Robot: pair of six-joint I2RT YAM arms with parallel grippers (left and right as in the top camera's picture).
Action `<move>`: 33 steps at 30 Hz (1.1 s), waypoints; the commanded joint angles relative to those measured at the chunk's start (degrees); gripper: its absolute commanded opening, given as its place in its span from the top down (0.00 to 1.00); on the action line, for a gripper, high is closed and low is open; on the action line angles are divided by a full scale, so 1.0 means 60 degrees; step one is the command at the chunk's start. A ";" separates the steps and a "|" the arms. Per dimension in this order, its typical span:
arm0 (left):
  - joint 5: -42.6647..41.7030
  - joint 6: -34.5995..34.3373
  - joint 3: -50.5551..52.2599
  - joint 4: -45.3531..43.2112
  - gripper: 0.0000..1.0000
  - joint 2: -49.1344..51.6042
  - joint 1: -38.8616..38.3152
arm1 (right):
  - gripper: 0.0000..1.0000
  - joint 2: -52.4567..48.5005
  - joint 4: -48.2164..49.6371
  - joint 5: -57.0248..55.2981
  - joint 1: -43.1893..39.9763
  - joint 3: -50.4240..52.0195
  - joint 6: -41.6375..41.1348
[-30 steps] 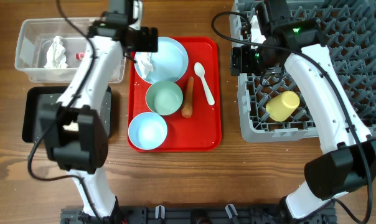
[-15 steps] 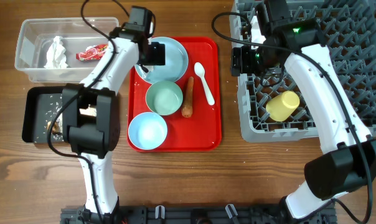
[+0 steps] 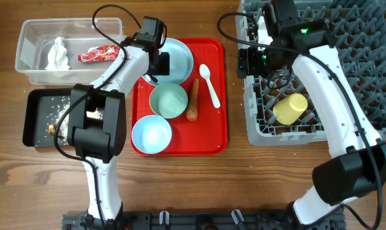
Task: Sort waste into correct bins and load items into the dishwasher rack
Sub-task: 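Grasp the white tissue with the left gripper and drop it into the clear bin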
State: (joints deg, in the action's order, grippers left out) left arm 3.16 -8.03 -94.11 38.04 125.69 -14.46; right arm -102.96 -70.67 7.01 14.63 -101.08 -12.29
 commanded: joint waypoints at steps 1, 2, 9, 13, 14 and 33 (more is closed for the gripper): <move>0.0131 -0.0033 0.0069 -0.0058 0.67 0.0273 0.0033 | 0.13 -0.0127 -0.0047 -0.0168 0.0022 -0.0080 0.0051; 0.0131 -0.0033 0.0069 -0.0058 0.81 0.0291 0.0033 | 0.13 -0.0127 -0.0055 -0.0168 0.0022 -0.0080 0.0051; 0.0055 -0.0244 -0.0433 0.0233 0.96 -0.0117 0.0033 | 0.13 -0.0127 -0.0058 -0.0168 0.0022 -0.0080 0.0055; 0.0058 -0.0244 -0.1297 0.0849 0.96 -0.1009 0.0084 | 0.13 -0.0127 -0.0055 -0.0168 0.0022 -0.0080 0.0051; 0.0062 -0.0240 -0.1501 0.0892 0.96 -0.1297 0.0127 | 0.13 -0.0127 -0.0055 -0.0168 0.0022 -0.0080 0.0051; 0.0856 -0.0240 -0.1781 0.0193 0.92 -0.1064 0.3526 | 0.13 -0.0127 -0.0022 -0.0168 0.0022 -0.0080 0.0051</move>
State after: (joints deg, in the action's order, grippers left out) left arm 8.95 -8.91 -105.54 39.99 115.04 4.67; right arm -102.96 -70.89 7.01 14.63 -101.08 -12.29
